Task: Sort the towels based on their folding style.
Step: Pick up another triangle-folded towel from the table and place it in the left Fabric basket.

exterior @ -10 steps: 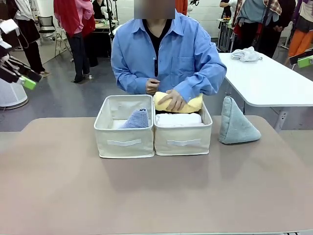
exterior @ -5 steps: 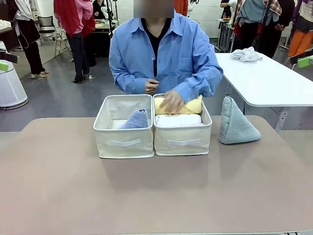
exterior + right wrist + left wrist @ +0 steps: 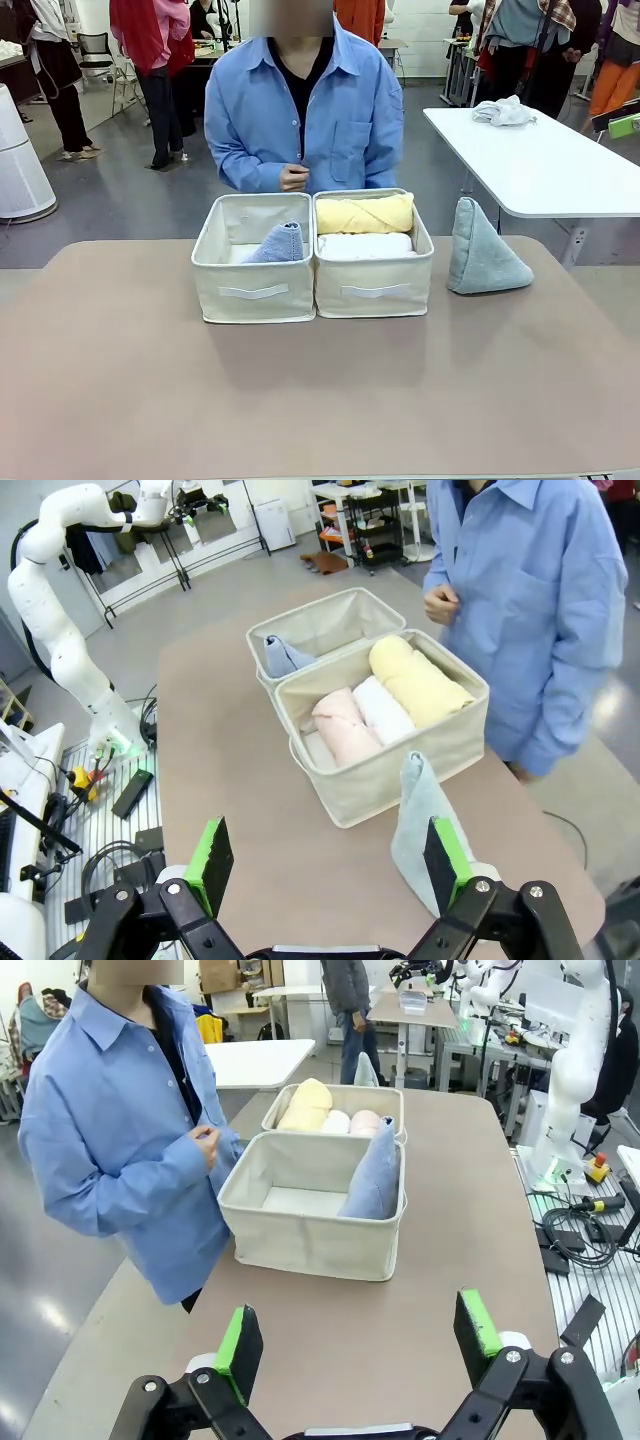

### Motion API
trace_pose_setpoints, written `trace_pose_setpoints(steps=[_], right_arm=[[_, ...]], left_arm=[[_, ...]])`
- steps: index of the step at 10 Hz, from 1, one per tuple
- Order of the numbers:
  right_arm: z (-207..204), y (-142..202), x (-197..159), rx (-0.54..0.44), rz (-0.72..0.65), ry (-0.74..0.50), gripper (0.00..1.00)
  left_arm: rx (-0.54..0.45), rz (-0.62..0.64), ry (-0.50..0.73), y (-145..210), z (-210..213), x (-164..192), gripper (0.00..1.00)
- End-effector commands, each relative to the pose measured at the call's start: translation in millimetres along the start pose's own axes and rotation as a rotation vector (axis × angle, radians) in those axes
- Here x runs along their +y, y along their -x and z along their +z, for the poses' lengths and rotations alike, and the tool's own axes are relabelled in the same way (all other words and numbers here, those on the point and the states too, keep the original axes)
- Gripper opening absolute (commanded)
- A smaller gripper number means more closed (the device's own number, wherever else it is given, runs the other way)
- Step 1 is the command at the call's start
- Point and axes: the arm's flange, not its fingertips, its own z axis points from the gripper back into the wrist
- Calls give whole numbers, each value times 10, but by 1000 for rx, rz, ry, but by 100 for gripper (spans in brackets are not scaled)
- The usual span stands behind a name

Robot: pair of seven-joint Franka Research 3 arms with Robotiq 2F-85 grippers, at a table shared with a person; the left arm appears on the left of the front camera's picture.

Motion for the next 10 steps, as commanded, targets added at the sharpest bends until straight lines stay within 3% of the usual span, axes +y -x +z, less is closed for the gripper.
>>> trace_pose_setpoints(steps=[1,3,8,10], right_arm=[[-11,0,13,-7,3,-5,100],[-11,0,13,-7,3,-5,100],[0,0,0,0,0,0,100],[-442,-265,169,325,81,70,100]], left_arm=[[-52,-38,-21,-17,32,-11,100],[-9,-2,-9,17,40,-7,100],[-9,-2,-9,17,40,-7,100],[-9,-2,-9,17,40,-7,100]])
